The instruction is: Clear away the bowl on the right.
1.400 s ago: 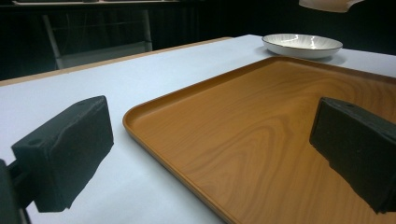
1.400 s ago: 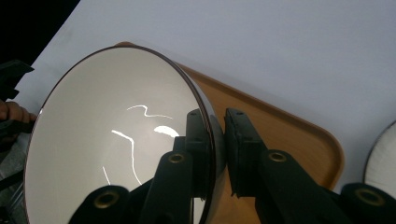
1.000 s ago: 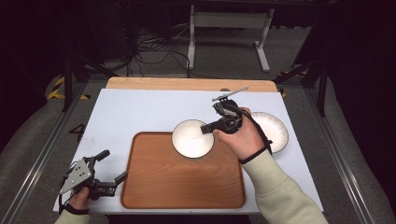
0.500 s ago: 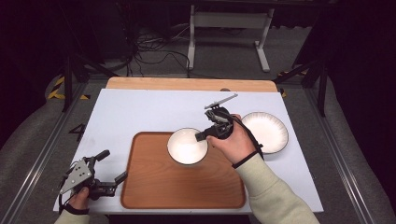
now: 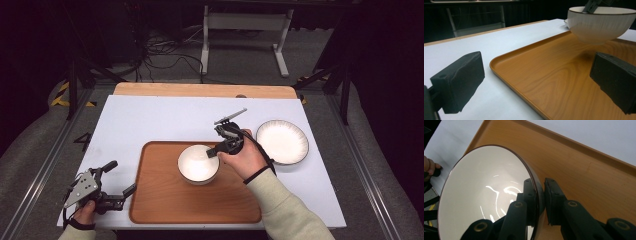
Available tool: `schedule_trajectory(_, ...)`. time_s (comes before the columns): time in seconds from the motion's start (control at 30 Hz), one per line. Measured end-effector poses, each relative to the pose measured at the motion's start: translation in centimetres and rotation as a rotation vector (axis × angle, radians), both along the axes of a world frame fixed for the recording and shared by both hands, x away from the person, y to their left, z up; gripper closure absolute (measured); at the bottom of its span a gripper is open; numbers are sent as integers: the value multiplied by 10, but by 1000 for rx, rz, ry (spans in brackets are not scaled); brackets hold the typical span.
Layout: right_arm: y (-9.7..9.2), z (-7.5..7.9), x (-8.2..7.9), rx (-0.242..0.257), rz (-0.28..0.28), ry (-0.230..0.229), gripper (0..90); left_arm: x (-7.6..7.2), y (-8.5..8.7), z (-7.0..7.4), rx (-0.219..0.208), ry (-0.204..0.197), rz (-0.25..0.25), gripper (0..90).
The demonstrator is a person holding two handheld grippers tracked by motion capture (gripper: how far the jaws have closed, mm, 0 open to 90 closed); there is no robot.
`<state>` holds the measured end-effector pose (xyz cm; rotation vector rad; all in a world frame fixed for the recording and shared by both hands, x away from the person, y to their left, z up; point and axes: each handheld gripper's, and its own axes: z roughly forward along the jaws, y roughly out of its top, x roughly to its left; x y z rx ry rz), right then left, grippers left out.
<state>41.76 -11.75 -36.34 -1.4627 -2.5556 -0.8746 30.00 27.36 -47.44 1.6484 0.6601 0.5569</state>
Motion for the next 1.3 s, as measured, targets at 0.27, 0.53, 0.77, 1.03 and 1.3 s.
schedule_trajectory(0.27, 3, -12, -1, -11, 5, 14, 805, 0, 0, 0, 1, 0, 0, 3)
schedule_trajectory(0.53, 5, -20, -1, -19, 9, 28, 805, 0, 0, 0, 0, 0, 0, 3)
schedule_trajectory(0.77, 7, -28, -2, -27, 14, 44, 803, 0, 0, 0, 1, 2, 1, 3)
schedule_trajectory(1.03, 8, -34, -2, -34, 13, 52, 803, 0, 0, 0, 1, 2, 1, 3)
schedule_trajectory(1.3, 8, -37, -2, -35, 22, 50, 803, 0, 0, 0, 2, 3, 0, 3)
